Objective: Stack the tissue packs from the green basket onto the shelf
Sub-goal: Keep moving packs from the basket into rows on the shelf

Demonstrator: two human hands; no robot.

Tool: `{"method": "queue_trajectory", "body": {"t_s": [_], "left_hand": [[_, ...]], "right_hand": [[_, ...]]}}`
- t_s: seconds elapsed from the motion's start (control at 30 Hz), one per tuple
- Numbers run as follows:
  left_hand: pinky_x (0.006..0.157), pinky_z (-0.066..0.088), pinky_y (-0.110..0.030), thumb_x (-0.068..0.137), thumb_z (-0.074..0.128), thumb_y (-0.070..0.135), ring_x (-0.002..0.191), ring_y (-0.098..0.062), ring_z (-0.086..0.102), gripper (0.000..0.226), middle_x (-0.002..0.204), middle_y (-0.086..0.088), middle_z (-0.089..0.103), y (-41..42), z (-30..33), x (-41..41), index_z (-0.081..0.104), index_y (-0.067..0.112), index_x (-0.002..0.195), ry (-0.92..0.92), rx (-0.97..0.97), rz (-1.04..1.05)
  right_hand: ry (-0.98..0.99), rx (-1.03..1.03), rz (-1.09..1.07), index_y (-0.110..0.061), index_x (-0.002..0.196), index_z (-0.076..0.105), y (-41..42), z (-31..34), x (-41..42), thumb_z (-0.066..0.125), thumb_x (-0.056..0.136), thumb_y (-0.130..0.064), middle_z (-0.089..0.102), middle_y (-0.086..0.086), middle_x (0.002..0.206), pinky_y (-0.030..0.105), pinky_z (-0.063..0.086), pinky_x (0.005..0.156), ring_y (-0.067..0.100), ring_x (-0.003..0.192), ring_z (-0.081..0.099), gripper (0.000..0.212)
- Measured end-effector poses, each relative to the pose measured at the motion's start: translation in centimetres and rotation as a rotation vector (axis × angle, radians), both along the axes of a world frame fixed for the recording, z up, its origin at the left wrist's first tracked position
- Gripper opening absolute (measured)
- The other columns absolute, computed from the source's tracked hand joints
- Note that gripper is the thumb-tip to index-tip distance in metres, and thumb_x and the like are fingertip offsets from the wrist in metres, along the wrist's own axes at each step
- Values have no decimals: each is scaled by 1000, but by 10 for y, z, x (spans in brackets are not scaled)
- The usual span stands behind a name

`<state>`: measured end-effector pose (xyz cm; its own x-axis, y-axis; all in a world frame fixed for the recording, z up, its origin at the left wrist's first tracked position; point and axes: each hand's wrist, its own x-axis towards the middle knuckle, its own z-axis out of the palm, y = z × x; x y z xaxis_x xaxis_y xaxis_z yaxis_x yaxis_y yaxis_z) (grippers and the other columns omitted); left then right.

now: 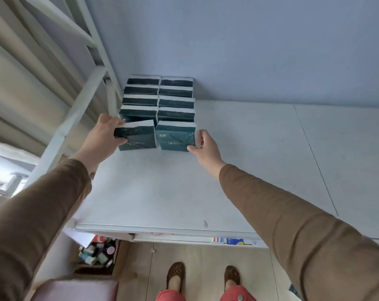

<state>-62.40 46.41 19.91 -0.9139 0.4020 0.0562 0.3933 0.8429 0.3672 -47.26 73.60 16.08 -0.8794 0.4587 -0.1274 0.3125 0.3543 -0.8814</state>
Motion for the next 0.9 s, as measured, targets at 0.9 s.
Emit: {"method": "queue_trajectory", "body": {"t_s": [0.9], "left_hand": [[102, 39, -41, 82, 73, 18, 119, -29, 41, 61, 129, -4, 51, 139, 24, 105, 47, 16, 136, 213, -52, -457]], "right_hand": [[-126, 328, -194, -21, 144, 44, 41, 27, 106, 62, 93, -23, 43, 2, 143, 28, 37, 100, 21, 133, 37, 55]]}}
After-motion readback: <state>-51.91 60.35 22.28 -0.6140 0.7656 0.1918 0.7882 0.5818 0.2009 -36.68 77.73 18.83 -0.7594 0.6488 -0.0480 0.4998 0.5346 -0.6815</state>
